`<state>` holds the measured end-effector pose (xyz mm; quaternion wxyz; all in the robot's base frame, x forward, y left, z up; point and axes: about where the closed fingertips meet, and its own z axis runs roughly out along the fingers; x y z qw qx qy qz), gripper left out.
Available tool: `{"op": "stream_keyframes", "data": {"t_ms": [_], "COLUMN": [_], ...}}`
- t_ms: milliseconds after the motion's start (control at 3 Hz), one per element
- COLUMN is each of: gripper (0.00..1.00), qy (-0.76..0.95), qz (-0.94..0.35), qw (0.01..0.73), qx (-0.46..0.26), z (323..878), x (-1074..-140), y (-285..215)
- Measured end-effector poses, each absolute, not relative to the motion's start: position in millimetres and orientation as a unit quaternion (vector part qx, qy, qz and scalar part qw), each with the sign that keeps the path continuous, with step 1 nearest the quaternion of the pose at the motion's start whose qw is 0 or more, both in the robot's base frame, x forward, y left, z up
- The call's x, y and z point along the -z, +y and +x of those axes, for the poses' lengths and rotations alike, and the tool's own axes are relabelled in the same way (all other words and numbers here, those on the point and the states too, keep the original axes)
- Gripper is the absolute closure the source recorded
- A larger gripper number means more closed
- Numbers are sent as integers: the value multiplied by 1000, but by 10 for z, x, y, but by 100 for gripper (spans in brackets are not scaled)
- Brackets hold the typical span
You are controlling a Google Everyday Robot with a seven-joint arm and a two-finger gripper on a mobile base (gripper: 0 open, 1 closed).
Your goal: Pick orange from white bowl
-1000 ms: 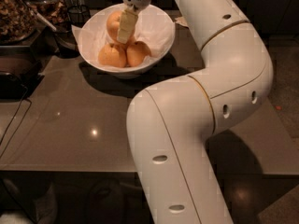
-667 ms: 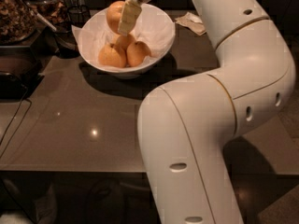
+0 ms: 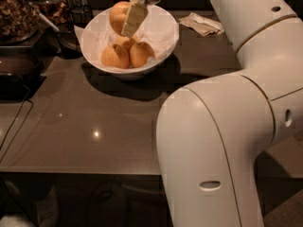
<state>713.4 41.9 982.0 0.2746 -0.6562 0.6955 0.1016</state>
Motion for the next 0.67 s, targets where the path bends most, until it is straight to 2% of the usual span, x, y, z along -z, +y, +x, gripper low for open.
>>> {"op": "stream_keyframes", "data": {"t_ms": [667], "gripper": [100], "qy": [699], "qz": [-644], "qw": [294], "qx": [-104], "z": [6694], "x": [-10010], "y": [393]}}
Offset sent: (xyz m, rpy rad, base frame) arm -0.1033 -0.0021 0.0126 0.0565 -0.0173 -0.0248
